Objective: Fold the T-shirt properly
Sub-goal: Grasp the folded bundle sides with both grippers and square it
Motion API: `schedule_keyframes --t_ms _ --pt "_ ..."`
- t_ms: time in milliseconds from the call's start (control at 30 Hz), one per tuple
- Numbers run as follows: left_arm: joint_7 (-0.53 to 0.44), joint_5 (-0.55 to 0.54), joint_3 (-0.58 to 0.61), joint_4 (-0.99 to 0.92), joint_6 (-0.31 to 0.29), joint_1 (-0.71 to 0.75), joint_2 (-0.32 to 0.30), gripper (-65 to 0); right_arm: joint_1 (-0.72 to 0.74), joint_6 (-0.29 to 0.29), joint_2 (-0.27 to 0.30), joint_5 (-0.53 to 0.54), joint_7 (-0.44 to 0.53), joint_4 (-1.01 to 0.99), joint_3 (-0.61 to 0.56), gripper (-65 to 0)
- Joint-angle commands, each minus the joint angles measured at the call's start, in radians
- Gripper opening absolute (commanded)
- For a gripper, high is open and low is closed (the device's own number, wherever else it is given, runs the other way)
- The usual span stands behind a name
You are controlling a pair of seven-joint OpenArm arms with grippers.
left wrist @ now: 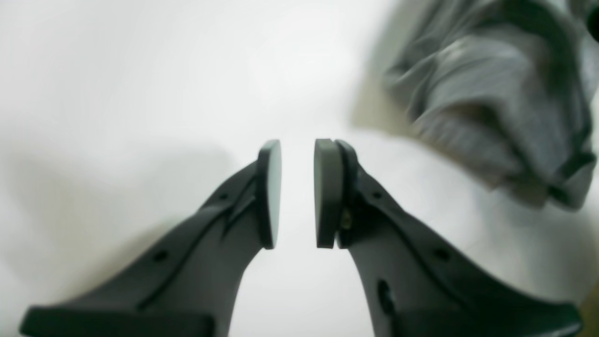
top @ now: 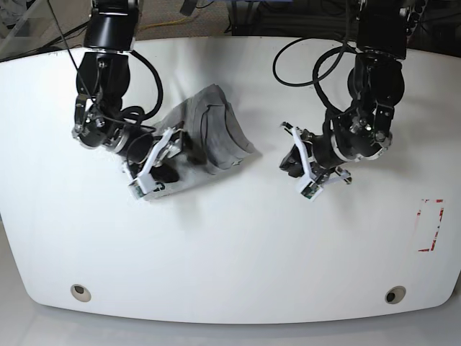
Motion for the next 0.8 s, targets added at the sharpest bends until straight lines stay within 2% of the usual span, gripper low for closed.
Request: schedule_keyframes --t_ms 0,133,233,333,433,533,667,767 --pt "-0.019 -0.014 0.04 0.014 -0.002 -0.026 0.032 -54.4 0.051 0.009 0.061 0.033 0.033 -0.01 0.001 -16.2" --pt "-0.019 0.029 0.072 0.011 -0.002 -0.029 0.135 -54.3 0.097 0.009 0.14 0.033 0.038 -0.101 0.018 -16.2" --pt "-0.019 0.074 0.143 -0.015 -0.002 -0.029 0.206 -54.3 0.14 0.009 0.184 0.02 0.038 -0.2 0.041 -16.3" --pt "-0.022 0.128 0.196 -0.066 -0.002 -0.031 0.255 -54.3 0.169 0.009 0.204 -0.044 0.05 -0.277 0.038 -23.9" --pt "-0.05 0.161 0.203 -0.155 -0.004 -0.052 0.282 -54.3 0.168 0.009 0.181 -0.142 0.11 -0.326 0.038 -34.2" --pt "-0.111 0.164 0.199 -0.267 -0.004 -0.083 0.266 -54.3 0.165 0.009 0.149 -0.259 0.179 -0.386 0.038 -39.2" --pt "-0.173 0.152 0.198 -0.379 -0.016 -0.14 0.181 -54.3 0.165 0.009 0.113 -0.386 0.246 -0.435 0.039 -36.8" --pt "-0.173 0.103 0.198 -0.363 -0.096 -0.166 0.129 -54.3 0.166 0.009 0.109 -0.411 0.245 -0.424 0.044 -37.1"
